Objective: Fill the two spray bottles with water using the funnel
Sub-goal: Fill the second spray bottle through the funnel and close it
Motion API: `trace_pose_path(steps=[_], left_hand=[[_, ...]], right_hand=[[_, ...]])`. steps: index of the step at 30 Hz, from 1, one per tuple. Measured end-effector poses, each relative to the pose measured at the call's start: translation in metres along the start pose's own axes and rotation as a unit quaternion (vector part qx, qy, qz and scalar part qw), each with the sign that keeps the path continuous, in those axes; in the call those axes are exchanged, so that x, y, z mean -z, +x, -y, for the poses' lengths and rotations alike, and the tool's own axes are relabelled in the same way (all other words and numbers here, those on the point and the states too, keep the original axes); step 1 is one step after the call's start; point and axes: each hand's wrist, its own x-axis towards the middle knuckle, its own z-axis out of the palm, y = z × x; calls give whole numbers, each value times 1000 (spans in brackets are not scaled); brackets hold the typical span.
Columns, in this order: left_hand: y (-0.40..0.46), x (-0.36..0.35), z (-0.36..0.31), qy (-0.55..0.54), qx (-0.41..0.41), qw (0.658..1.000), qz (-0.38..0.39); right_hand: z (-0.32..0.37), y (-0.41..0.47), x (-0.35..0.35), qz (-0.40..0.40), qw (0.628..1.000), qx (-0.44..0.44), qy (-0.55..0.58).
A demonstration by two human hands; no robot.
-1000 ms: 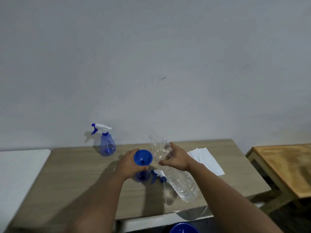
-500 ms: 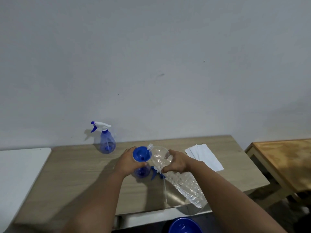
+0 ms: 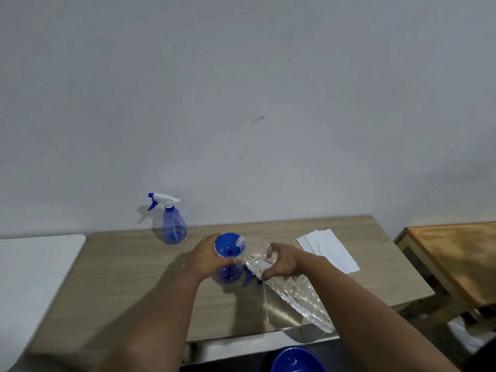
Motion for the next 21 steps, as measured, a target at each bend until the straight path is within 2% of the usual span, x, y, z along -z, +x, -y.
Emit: trace_pose_path(steps=[21], left_hand=[[1, 1, -3, 8, -5, 1000, -9]], right_hand=[[14, -6, 10, 4, 997, 2, -75]])
